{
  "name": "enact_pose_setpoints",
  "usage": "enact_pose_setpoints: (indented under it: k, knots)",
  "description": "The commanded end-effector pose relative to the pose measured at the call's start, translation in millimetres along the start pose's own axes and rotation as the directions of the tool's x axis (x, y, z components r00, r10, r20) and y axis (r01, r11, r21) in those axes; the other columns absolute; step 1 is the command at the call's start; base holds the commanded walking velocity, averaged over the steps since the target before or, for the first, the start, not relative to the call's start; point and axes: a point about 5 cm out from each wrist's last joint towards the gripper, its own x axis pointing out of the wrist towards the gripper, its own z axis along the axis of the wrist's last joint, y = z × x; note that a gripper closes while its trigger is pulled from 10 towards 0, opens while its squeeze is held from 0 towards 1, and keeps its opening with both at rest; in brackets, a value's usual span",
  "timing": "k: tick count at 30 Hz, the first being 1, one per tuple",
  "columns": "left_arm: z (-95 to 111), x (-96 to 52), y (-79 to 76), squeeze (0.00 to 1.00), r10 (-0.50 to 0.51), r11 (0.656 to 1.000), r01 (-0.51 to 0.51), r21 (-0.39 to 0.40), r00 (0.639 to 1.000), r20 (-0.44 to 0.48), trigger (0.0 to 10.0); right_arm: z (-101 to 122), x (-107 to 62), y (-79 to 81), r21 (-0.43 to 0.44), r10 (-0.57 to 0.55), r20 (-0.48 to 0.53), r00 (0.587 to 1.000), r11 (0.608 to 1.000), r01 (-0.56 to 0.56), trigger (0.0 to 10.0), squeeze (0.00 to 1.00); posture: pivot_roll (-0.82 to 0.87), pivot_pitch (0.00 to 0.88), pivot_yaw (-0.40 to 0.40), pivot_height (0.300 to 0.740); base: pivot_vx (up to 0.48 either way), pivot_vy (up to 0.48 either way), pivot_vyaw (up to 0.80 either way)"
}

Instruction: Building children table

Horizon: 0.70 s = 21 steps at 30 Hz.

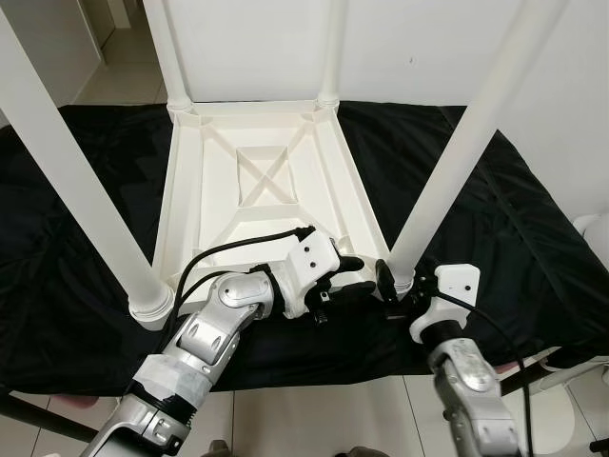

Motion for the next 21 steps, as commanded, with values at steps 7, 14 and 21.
enact_pose_setpoints:
  k: [7, 14, 21]
  knots:
    - [-1.3, -3.9, -2.1, 0.00, -0.059, 0.998, 0.059, -0.003, 0.998, -0.022, 10.0, 3.2, 18.1, -26.2, -0.060, 0.141, -0.019, 0.990, 0.988, -0.142, 10.0, 0.00, -0.02, 0.000, 0.007, 0.740, 0.000, 0.000, 0.00]
    - [-2.1, -5.5, -5.9, 0.00, -0.094, 0.996, 0.094, -0.001, 0.995, -0.034, 10.0, 3.8, 41.5, -30.4, -0.081, 0.214, -0.042, 0.976, 0.973, -0.217, 10.0, 0.00, -0.01, 0.000, 0.002, 0.740, 0.000, 0.000, 0.00]
    - [-1.4, -4.0, -5.0, 0.00, -0.085, 0.996, 0.085, 0.004, 0.996, -0.034, 10.0, -0.4, 54.1, -19.2, -0.049, 0.310, -0.056, 0.949, 0.948, -0.313, 0.0, 0.00, -0.01, 0.000, -0.002, 0.740, 0.000, 0.000, 0.00]
